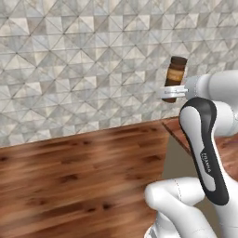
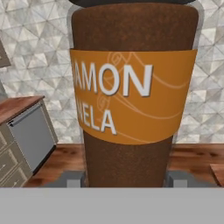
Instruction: Take the cinnamon bottle from the cabinet and place it on the dining table, next to the plate with the cupcake. Then take the chocolate from the dining counter and place it on the cupcake plate.
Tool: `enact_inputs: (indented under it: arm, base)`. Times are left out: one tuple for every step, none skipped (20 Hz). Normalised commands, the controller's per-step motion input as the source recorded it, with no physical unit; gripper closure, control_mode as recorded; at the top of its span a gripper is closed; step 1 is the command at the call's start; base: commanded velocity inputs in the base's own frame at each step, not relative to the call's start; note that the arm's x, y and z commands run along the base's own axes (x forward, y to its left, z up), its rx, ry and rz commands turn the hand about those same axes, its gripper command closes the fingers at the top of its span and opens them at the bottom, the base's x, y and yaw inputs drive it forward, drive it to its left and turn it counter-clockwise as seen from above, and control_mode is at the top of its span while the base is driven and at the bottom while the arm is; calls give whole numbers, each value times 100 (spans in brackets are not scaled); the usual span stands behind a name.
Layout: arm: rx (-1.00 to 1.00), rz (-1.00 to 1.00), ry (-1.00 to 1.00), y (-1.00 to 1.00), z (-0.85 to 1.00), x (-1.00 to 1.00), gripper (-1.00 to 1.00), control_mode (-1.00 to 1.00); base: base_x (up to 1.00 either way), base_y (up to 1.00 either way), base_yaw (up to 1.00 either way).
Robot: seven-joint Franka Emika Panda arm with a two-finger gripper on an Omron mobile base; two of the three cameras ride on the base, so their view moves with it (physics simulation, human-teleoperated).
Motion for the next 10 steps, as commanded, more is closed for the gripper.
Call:
enact_inputs:
  arm:
    - [0, 0, 0, 0, 0, 0, 100, 100]
    - [0, 0, 0, 0, 0, 0, 100, 100]
    - [0, 0, 0, 0, 0, 0, 100, 100]
    - [0, 0, 0, 0, 0, 0, 100, 100]
    - [0, 0, 0, 0, 0, 0, 100, 100]
    - [0, 0, 0, 0, 0, 0, 100, 100]
    - [0, 0, 0, 0, 0, 0, 100, 100]
    - [0, 0, 0, 0, 0, 0, 100, 100]
    - [0, 0, 0, 0, 0, 0, 100, 100]
    - [0, 0, 0, 0, 0, 0, 100, 100]
  base:
    - [94, 8, 0]
    - [94, 8, 0]
    - [94, 9, 0]
    - [94, 9, 0]
    - [94, 10, 0]
    - [94, 10, 0]
    - [94, 11, 0]
    - [94, 13, 0]
    - [94, 14, 0]
    - [94, 14, 0]
